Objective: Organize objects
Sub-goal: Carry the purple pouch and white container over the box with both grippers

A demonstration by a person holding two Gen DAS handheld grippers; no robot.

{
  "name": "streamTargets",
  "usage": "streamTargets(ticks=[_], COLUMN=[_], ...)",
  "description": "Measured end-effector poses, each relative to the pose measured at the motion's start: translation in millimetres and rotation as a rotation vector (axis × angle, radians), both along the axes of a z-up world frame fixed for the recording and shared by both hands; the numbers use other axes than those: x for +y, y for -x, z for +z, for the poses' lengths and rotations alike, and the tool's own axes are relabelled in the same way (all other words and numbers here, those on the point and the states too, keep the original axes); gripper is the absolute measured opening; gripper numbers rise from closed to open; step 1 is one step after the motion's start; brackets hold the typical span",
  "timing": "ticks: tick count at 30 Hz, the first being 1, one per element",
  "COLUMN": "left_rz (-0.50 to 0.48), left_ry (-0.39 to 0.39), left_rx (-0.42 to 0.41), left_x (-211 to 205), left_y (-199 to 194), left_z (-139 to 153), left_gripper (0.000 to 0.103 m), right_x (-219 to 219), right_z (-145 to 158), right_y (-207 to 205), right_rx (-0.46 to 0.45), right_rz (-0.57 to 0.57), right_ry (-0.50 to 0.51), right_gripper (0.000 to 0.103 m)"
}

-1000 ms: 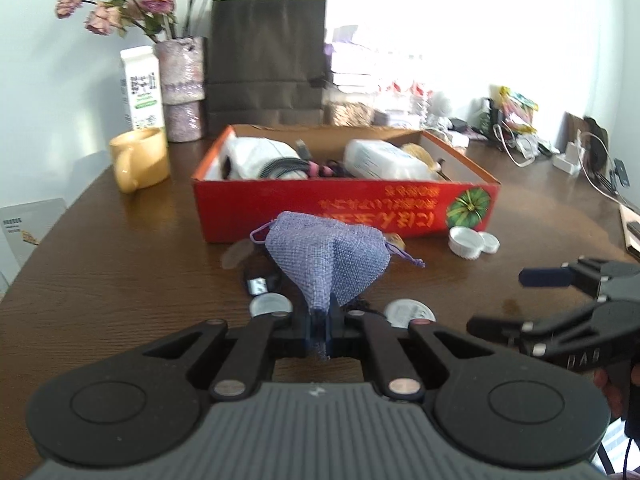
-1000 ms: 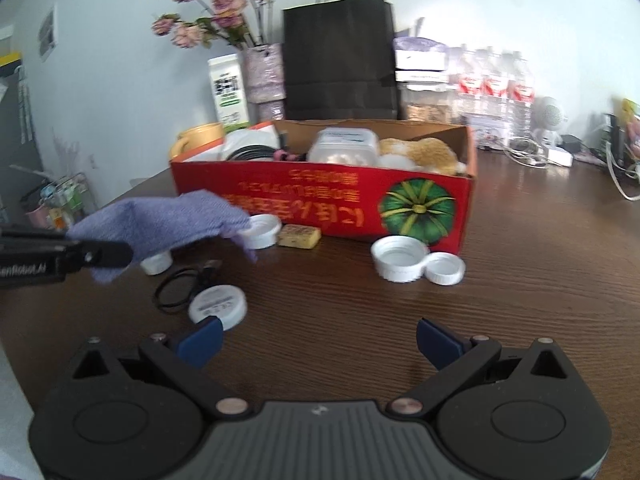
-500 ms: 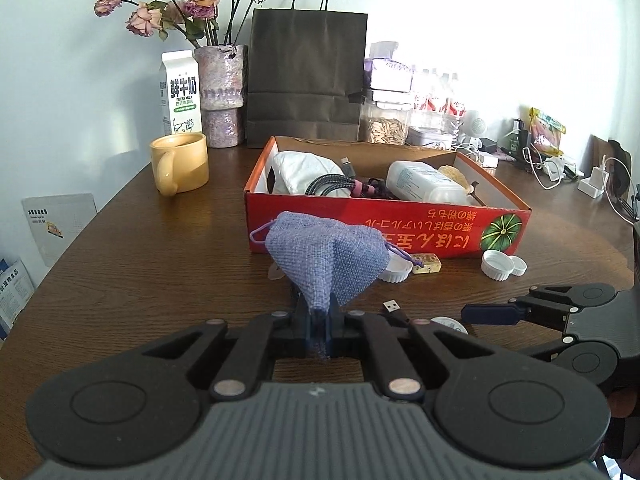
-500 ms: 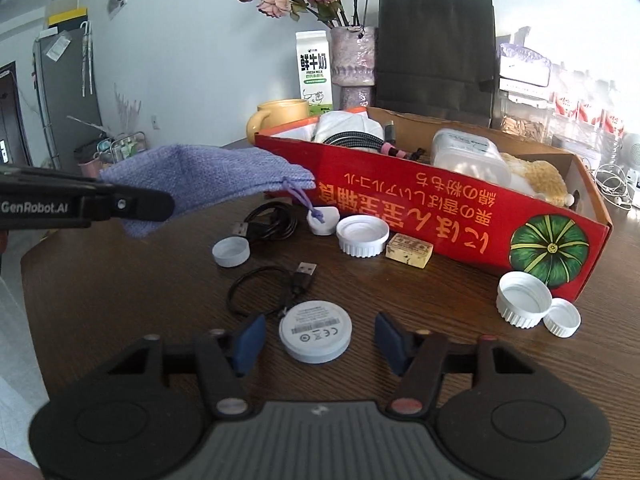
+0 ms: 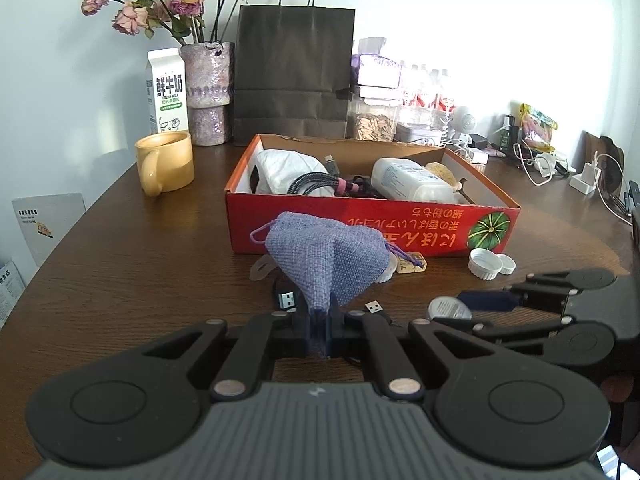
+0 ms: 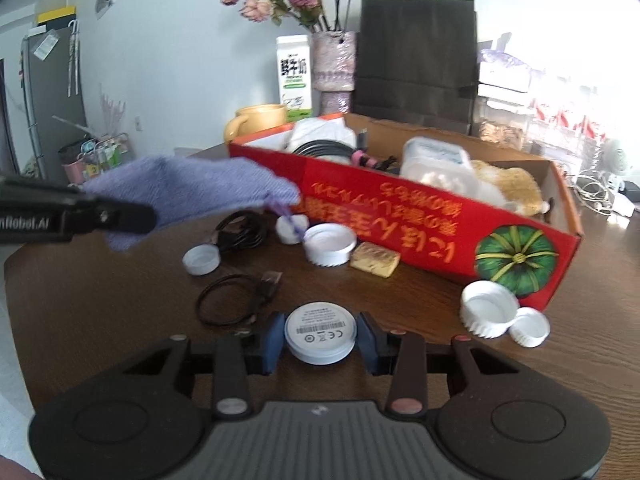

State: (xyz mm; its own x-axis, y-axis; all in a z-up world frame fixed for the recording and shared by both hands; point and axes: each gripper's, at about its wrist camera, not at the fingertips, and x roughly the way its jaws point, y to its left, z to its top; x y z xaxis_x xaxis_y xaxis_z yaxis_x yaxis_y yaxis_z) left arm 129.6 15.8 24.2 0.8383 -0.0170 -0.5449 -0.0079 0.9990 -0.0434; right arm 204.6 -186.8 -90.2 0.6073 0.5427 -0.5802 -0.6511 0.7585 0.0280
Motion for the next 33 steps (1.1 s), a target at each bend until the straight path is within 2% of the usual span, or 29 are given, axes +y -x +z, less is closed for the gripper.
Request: streamTargets(ticks=[10,19,33], left_rz=[-0.018,-0.047,-0.012], left_ry=[-0.022,-0.042,-0.057], left_rx=[-0.059,-0.152,-0.099], left_x=[-8,-25,-40], left_y=[-6,-49,-136], left_z=[19,55,57], left_gripper=[0.006,0.006,0.006], right_x=[-12,-15,-18], right_z=[21,52,75], right_y=[-2,-32,-105], right_rx=[-0.063,-0.161,-0.187], right_rz=[-0.026,-0.096,-0.203], right_ry=[-0.039,-0.062,-0.049], right_gripper=[0.038,0.038,0.038])
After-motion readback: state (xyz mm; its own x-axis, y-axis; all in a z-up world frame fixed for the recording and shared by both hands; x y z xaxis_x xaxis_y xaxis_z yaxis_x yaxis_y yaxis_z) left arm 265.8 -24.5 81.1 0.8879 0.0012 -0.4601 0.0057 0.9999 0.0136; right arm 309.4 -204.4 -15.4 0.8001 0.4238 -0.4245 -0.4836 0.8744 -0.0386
